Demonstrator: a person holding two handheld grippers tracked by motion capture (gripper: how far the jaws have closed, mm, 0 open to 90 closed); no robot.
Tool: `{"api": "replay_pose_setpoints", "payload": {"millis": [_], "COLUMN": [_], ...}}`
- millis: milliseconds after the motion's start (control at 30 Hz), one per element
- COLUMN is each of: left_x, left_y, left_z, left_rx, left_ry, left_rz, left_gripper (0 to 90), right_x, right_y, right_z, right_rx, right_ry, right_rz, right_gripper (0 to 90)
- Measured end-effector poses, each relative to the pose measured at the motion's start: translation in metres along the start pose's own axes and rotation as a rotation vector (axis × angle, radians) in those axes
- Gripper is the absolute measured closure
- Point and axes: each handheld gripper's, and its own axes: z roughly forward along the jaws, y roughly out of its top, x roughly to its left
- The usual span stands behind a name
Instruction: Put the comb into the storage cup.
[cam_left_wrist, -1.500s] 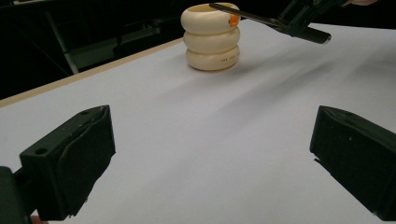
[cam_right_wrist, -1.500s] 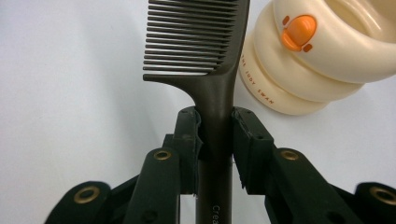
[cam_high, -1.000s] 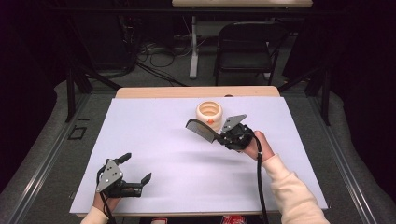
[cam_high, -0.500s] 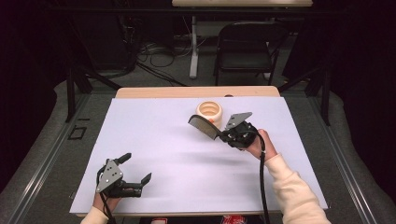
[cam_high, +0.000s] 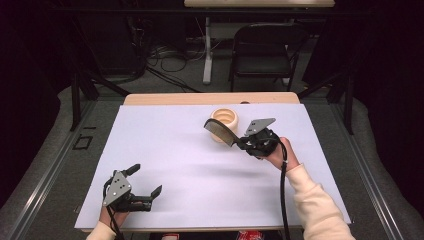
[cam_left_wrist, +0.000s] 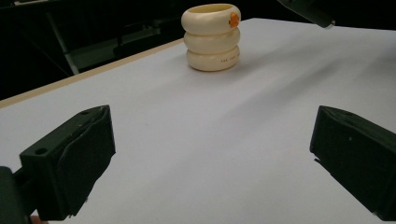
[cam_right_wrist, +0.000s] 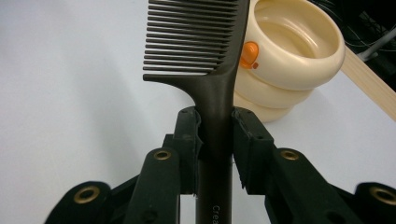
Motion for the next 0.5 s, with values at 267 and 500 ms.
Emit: {"api": "replay_pose_setpoints", "payload": {"millis": [267, 500], "left_x": [0.0001, 0.0003], "left_y": [0.0001, 0.0000], "left_z": [-0.0004, -0.0005], "left_rx": [-0.002, -0.002], "left_ry": [0.000, -0.003], "left_rz": [0.002, 0.002], "left_gripper": [0.2, 0.2], "right_x": [-0.0017, -0.0042], "right_y": [-0.0006, -0.0003], "right_z": [-0.0016, -0.0059], "right_rx": [-0.013, -0.036], "right_ry": [-0.009, -0.025], "right_rz": [0.011, 0.019], "right_gripper": [72.3, 72.3]}}
